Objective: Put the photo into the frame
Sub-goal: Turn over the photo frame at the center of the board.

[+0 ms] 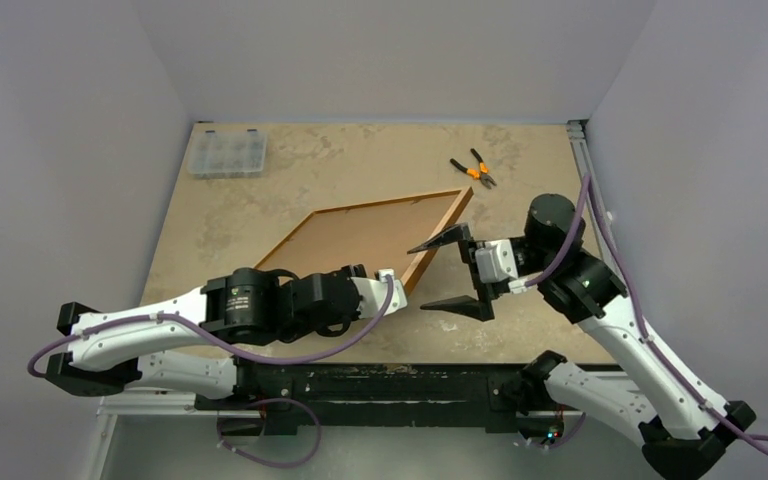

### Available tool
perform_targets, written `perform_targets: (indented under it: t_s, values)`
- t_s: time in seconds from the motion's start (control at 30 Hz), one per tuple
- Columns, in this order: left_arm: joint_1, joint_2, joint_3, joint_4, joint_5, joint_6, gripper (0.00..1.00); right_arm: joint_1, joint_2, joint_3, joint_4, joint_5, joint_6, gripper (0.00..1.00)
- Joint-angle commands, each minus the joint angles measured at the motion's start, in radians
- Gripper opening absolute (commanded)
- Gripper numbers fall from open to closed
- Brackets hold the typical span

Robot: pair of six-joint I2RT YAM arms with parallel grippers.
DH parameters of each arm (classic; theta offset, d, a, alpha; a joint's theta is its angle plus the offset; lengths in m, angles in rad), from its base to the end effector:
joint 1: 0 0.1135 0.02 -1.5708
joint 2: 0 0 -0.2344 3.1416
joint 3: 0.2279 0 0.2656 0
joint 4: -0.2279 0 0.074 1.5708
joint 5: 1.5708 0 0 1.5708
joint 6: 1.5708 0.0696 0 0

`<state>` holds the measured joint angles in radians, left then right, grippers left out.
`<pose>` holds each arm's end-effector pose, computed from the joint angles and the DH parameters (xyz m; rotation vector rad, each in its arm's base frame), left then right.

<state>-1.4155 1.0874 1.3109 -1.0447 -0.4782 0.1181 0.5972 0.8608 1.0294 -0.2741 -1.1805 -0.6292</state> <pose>0.0692 -0.2347 0.3375 1.4181 1.7855 -0.0986 0.1392 0.1725 0.3833 -1.5539 0.6850 0.9533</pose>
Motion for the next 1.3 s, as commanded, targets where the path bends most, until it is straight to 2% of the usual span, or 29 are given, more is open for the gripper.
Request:
perform_targets:
  t_s: [0.0, 0.2, 0.4, 0.5, 0.73, 1.0, 1.2, 1.27]
  values:
    - [-0.006, 0.009, 0.06, 0.116, 0.291, -0.152, 0.0, 0.074, 0.037, 0.011, -0.095, 0.147, -0.103, 0.82]
    - [-0.006, 0.02, 0.069, 0.114, 0.299, -0.154, 0.0, 0.197, 0.102, 0.029, -0.101, 0.374, -0.151, 0.73]
    - [-0.007, 0.022, 0.071, 0.114, 0.294, -0.158, 0.0, 0.217, 0.03, -0.063, 0.126, 0.459, -0.073, 0.62]
    - [-0.007, 0.021, 0.071, 0.114, 0.294, -0.161, 0.0, 0.217, -0.011, -0.098, 0.2, 0.46, -0.033, 0.59]
    - [-0.006, 0.022, 0.067, 0.114, 0.291, -0.163, 0.0, 0.218, -0.007, -0.083, 0.168, 0.413, -0.024, 0.5]
    - [-0.007, 0.019, 0.063, 0.115, 0.288, -0.167, 0.0, 0.22, -0.008, -0.086, 0.208, 0.363, 0.009, 0.4]
    - [-0.006, 0.013, 0.06, 0.116, 0.249, -0.18, 0.0, 0.222, -0.008, -0.084, 0.196, 0.374, 0.016, 0.16]
    - [-0.006, 0.013, 0.063, 0.113, 0.236, -0.186, 0.06, 0.222, -0.006, -0.082, 0.197, 0.374, 0.024, 0.09]
